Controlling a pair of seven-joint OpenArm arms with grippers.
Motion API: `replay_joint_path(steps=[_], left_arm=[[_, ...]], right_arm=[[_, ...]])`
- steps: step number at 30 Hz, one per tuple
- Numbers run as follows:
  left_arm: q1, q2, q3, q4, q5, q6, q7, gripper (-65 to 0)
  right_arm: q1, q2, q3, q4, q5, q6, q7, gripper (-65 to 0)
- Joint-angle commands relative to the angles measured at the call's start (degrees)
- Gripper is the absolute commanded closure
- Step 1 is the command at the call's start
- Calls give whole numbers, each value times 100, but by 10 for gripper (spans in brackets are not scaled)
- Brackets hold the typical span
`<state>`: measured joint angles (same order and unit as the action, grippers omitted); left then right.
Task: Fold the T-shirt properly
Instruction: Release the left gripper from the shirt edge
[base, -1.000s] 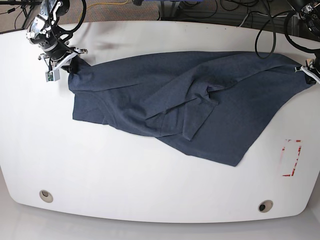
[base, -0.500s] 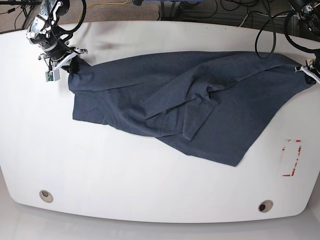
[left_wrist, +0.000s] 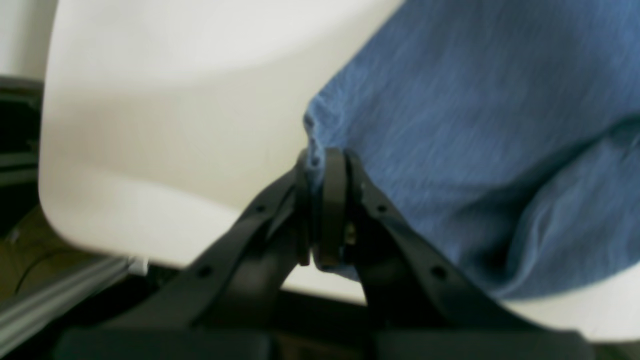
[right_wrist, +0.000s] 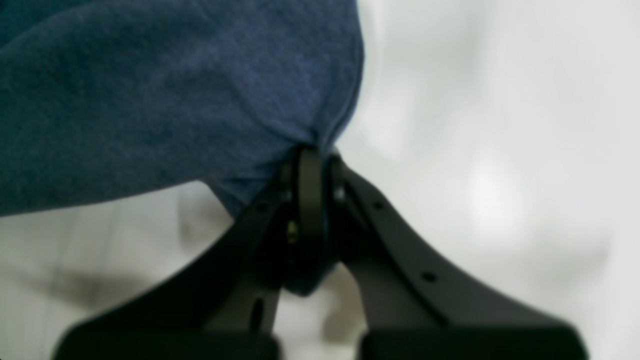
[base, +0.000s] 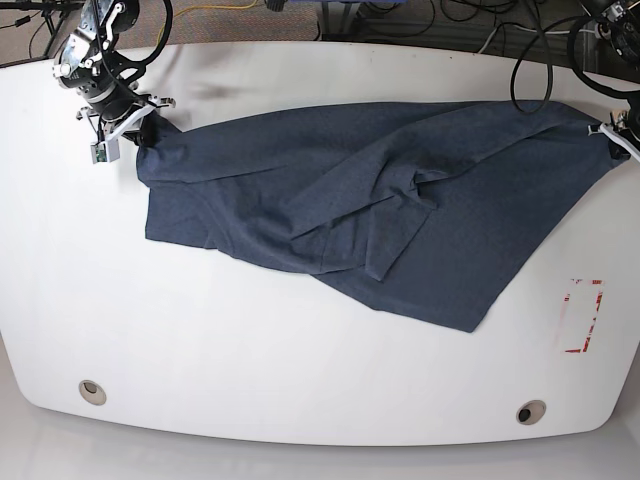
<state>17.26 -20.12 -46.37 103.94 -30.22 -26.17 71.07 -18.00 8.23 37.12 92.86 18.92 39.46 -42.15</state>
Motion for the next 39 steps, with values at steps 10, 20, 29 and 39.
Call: replay_joint_path(steps=[10, 20, 29, 39], left_arm=[[450, -85, -291, 107, -7, -350, -52, 0], [723, -120, -484, 107, 2, -710, -52, 0], [688, -287, 193, 98, 2, -710, -52, -64], [670, -366, 606, 116, -33, -710, -52, -294]], right_arm=[[20, 61, 28, 81, 38, 54, 44, 0], [37, 61, 28, 81, 38, 54, 44, 0], [46, 61, 28, 81, 38, 54, 44, 0], [46, 61, 19, 81, 38, 54, 44, 0]])
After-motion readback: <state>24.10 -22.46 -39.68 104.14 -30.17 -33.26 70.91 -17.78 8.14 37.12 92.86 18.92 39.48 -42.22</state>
